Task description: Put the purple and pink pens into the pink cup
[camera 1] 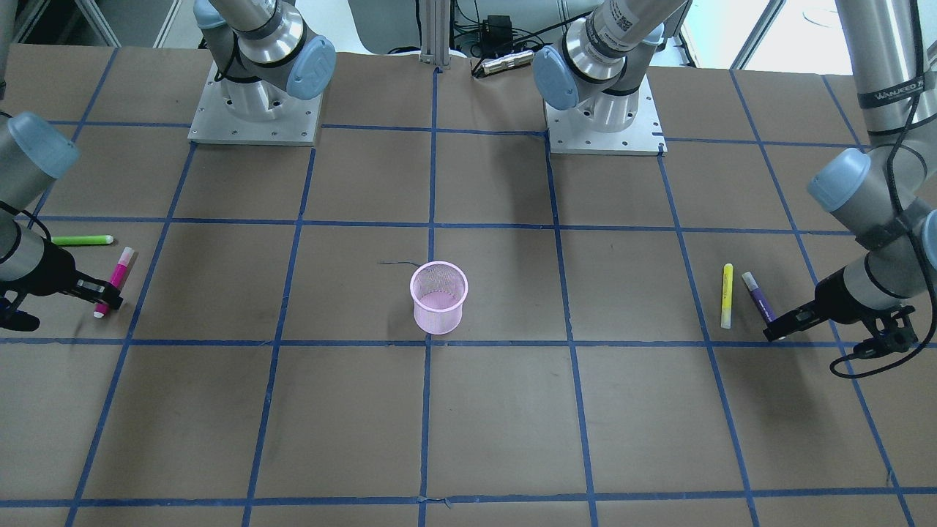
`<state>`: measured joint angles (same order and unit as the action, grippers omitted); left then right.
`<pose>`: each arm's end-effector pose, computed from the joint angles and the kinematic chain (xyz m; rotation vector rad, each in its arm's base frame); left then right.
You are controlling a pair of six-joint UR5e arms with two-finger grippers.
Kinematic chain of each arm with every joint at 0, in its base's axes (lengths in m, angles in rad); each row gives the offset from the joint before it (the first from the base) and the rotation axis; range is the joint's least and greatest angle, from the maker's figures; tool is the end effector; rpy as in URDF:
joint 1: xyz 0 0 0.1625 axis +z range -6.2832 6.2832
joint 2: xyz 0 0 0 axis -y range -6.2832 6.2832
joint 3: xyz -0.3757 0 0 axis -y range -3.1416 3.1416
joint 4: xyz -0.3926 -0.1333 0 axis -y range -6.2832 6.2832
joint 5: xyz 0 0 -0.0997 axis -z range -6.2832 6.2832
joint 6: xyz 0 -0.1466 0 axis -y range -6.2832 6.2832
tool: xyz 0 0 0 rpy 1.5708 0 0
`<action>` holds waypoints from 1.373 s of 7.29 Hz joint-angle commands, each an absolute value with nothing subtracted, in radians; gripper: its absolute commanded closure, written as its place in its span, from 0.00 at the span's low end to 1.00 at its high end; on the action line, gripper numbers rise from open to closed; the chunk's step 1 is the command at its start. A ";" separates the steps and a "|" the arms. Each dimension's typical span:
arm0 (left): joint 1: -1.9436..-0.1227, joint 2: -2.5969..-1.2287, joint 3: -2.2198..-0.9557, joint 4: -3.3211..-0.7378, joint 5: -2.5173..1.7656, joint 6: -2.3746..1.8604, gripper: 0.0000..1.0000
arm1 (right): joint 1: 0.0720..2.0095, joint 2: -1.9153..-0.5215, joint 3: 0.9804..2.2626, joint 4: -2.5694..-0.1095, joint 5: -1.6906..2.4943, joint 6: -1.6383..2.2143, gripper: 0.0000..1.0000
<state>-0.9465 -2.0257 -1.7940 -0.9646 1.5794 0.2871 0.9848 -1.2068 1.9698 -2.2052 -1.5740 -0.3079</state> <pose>0.2200 -0.5313 0.1003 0.5224 -3.0718 -0.1065 -0.1645 -0.4880 0.0841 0.4271 3.0539 0.1812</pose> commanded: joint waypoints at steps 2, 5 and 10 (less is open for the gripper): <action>-0.946 -2.056 -1.790 -0.965 1.585 0.296 0.32 | 0.988 -1.219 1.961 -2.198 -1.571 -0.246 0.95; -0.946 -2.056 -1.790 -0.965 1.588 0.295 0.41 | 1.130 -1.305 1.887 -2.098 -1.575 0.025 0.94; -0.946 -2.056 -1.793 -1.000 1.592 0.287 1.00 | 1.536 -1.338 1.528 -1.682 -1.568 0.631 0.94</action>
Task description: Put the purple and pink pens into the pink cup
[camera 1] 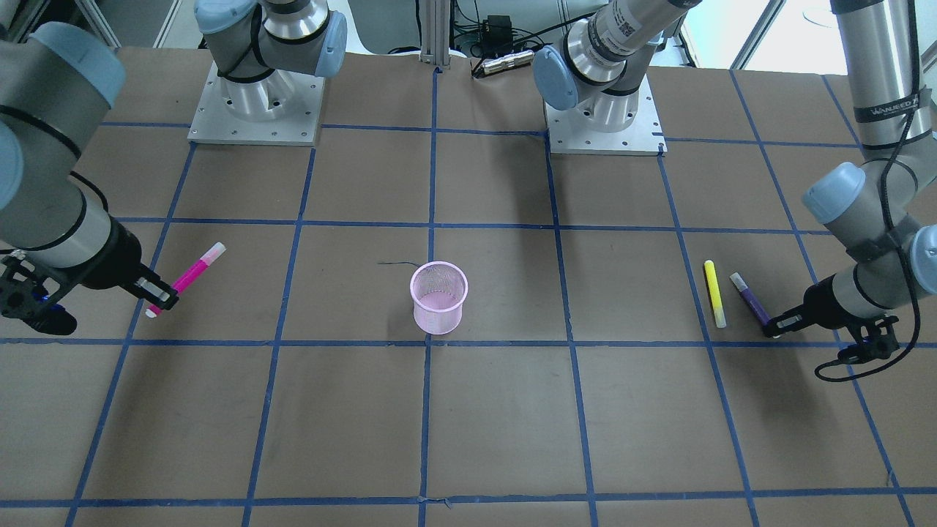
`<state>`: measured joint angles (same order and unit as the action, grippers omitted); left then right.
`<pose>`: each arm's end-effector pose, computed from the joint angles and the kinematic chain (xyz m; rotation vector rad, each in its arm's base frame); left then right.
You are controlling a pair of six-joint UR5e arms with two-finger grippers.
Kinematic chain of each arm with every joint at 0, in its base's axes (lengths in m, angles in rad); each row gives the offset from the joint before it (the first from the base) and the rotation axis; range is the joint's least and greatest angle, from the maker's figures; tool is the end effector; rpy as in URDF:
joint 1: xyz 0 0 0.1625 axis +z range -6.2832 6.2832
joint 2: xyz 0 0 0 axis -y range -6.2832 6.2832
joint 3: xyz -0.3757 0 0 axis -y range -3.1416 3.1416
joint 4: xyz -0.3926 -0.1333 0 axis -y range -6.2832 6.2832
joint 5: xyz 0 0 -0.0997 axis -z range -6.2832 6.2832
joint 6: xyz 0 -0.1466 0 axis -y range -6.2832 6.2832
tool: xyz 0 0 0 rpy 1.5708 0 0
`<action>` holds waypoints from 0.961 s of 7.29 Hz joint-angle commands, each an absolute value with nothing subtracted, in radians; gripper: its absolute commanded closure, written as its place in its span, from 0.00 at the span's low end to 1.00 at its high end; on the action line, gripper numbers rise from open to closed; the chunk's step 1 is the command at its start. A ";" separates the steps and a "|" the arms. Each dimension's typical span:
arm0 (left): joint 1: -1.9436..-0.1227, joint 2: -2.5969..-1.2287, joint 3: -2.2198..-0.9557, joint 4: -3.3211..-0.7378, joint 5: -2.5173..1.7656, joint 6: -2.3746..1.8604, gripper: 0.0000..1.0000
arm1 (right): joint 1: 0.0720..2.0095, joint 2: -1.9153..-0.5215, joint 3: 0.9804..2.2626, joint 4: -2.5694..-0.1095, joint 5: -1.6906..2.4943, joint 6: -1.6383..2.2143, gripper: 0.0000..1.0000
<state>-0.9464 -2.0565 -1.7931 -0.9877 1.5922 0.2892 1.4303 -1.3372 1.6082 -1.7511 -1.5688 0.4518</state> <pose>0.2184 -0.5258 0.0816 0.5151 -3.0569 -0.1886 0.0551 -0.5645 0.2679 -0.9125 -2.9902 -0.1406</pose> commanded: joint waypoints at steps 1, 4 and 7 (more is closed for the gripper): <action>-0.945 -2.056 -1.789 -1.017 1.592 0.287 1.00 | 1.616 -1.338 1.519 -1.683 -1.565 0.784 0.96; -0.946 -2.014 -1.732 -1.026 1.604 0.291 1.00 | 1.837 -1.319 1.519 -1.739 -1.577 1.136 1.00; -0.965 -1.954 -1.620 -1.103 1.637 0.291 1.00 | 1.997 -1.226 1.516 -1.772 -1.765 1.354 1.00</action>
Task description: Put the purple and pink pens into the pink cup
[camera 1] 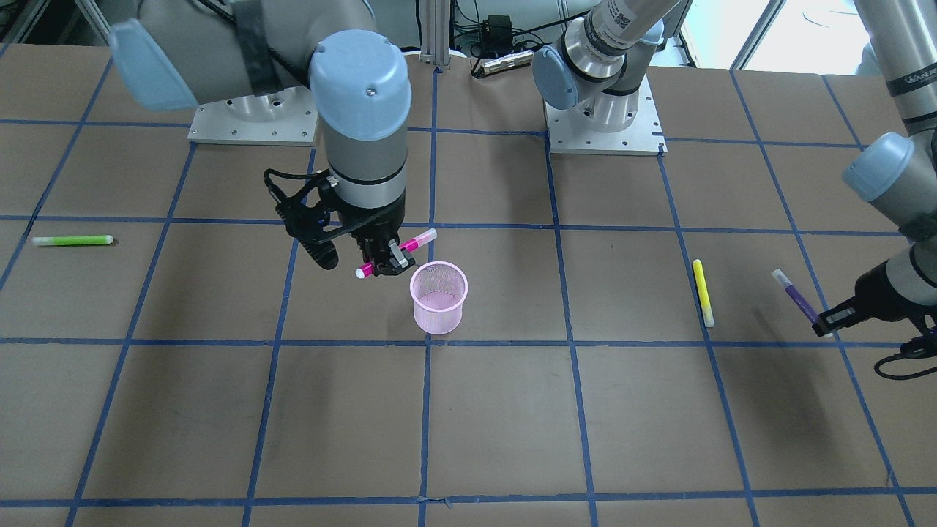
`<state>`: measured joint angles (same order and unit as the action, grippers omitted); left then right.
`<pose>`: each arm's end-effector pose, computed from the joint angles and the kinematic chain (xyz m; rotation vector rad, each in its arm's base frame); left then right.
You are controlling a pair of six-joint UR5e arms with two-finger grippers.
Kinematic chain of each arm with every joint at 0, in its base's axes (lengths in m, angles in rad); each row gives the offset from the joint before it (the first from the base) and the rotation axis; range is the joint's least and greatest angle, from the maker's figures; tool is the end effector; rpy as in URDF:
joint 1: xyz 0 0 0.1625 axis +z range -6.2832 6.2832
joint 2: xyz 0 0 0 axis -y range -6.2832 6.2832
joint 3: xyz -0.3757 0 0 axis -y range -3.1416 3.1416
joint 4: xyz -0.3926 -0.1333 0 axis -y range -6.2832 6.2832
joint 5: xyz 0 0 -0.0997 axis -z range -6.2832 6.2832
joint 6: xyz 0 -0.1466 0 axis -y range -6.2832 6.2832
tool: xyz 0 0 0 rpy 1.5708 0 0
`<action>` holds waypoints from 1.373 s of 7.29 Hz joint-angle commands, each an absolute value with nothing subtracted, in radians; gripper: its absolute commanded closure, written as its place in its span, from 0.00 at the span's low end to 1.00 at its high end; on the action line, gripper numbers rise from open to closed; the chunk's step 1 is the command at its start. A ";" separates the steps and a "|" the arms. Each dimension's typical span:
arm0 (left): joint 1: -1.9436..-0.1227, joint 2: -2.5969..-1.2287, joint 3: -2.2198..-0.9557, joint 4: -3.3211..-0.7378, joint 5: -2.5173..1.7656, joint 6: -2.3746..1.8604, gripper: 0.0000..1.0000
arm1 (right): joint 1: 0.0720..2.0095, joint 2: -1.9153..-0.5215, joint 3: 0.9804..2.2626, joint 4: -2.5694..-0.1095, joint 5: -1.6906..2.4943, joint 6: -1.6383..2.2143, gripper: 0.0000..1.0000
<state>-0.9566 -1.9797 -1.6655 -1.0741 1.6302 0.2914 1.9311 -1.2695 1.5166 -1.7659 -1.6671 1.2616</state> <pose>0.2393 -0.5555 0.1707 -0.4964 3.0507 0.0498 0.3175 -0.5046 0.2743 -1.3194 -2.7356 0.0517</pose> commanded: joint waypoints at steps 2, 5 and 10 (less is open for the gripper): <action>-0.992 -1.909 -1.594 -1.127 1.643 0.290 1.00 | 2.011 -1.183 1.514 -1.770 -1.856 1.466 1.00; -1.164 -1.849 -1.562 -1.117 1.646 0.187 1.00 | 2.019 -1.138 1.450 -1.767 -1.862 1.745 1.00; -1.279 -1.761 -1.585 -1.114 1.651 0.048 1.00 | 2.082 -1.086 1.453 -1.770 -1.867 1.789 1.00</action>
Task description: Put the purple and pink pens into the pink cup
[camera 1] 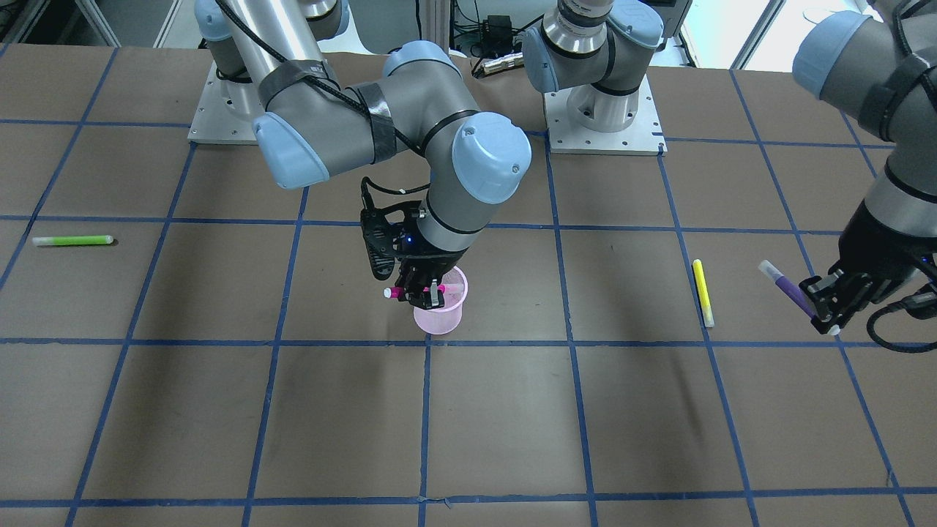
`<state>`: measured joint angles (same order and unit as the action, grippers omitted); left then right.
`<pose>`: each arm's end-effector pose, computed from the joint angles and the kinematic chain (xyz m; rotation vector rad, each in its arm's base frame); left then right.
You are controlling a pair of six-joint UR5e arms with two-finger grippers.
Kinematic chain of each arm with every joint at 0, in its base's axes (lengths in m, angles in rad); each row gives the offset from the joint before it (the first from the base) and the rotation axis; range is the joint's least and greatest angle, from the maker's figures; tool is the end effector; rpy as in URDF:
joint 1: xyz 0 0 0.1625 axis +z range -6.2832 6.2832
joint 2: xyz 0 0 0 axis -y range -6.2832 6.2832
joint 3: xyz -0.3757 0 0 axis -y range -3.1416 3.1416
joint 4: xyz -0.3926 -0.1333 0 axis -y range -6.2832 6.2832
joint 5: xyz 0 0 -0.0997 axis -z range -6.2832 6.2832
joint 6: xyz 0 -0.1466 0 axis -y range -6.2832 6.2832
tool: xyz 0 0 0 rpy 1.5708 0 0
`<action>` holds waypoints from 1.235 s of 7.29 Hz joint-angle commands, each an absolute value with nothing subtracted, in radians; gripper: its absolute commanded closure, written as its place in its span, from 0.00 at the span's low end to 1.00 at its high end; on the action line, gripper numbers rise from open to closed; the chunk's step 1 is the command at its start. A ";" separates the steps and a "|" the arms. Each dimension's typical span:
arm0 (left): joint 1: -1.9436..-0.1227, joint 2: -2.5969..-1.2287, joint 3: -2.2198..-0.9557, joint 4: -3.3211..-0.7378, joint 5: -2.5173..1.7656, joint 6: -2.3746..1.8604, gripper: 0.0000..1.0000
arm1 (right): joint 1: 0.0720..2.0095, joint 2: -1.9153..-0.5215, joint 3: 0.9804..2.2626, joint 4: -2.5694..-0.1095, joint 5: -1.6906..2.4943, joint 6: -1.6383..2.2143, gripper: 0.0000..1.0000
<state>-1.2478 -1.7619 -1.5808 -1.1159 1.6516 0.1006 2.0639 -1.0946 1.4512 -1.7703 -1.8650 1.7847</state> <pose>0.0718 -0.5973 0.3365 -0.3471 2.9696 -0.3475 0.3719 -0.5002 0.2052 -1.6961 -2.3062 0.2909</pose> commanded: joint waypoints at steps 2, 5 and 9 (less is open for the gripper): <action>-1.334 -1.738 -1.583 -1.104 1.652 -0.017 1.00 | 2.083 -1.086 1.456 -1.758 -1.868 1.772 0.98; -1.405 -1.769 -1.595 -1.037 1.651 -0.099 1.00 | 2.074 -1.091 1.450 -1.717 -1.967 1.750 0.12; -1.546 -1.762 -1.597 -1.003 1.651 -0.298 1.00 | 1.886 -1.281 1.462 -1.594 -1.951 1.436 0.00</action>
<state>-1.4830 -1.7616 -1.5967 -1.0065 1.6503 -0.2085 1.9861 -1.1848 1.4551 -1.6593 -1.9624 1.5841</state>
